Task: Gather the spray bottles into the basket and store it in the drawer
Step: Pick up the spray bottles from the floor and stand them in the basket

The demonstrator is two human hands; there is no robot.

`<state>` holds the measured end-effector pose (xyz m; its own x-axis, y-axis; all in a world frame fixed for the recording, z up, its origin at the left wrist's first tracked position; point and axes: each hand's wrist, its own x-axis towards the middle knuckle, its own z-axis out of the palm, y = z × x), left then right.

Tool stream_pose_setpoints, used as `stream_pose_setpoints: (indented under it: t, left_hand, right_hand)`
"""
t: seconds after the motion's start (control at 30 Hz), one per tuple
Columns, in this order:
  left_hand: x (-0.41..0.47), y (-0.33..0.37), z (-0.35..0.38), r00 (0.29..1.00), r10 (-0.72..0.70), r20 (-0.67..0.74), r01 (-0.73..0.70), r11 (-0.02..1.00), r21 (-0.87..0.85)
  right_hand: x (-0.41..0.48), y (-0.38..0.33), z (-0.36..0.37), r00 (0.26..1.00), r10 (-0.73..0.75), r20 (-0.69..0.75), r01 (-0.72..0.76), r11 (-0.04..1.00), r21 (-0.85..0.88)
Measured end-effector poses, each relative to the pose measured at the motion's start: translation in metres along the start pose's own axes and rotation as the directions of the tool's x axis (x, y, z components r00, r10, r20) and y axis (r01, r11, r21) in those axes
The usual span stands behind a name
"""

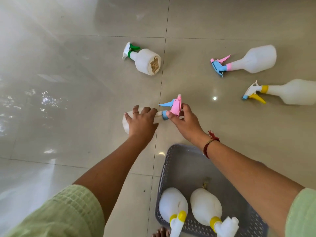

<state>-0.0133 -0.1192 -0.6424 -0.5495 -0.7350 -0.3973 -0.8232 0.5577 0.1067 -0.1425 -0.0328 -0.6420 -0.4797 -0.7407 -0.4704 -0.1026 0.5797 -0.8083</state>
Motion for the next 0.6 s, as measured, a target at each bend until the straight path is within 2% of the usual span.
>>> stream_pose_setpoints:
  t: [0.1,0.2,0.33,0.4,0.5,0.6]
  left_hand:
    - [-0.028,0.018,-0.020,0.999,0.026,-0.034,-0.033,0.980,-0.197]
    - [-0.056,0.039,-0.038,0.989,0.135,-0.059,-0.147,0.923,-0.356]
    - [-0.091,0.070,-0.059,0.965,0.257,-0.046,-0.230,0.752,-0.618]
    - [-0.102,0.077,-0.061,0.945,0.315,0.088,-0.172,0.708,-0.685]
    - [-0.110,0.071,-0.060,0.886,0.327,0.329,-0.007,0.718,-0.696]
    - [-0.116,0.051,-0.055,0.906,0.197,0.374,0.135,0.703,-0.698]
  right_hand:
    - [-0.042,-0.025,-0.019,0.994,-0.006,-0.108,0.028,0.980,0.198]
    - [-0.080,-0.046,-0.050,0.983,-0.019,-0.182,0.046,0.988,0.147]
    - [-0.121,-0.067,-0.088,0.988,-0.040,-0.149,0.046,0.998,0.032]
    - [-0.134,-0.069,-0.098,0.991,-0.056,-0.120,0.042,0.992,-0.122]
    - [-0.149,-0.061,-0.100,0.997,-0.054,-0.056,0.030,0.934,-0.355]
    - [-0.159,-0.042,-0.087,1.000,0.024,-0.009,-0.026,0.908,-0.418]
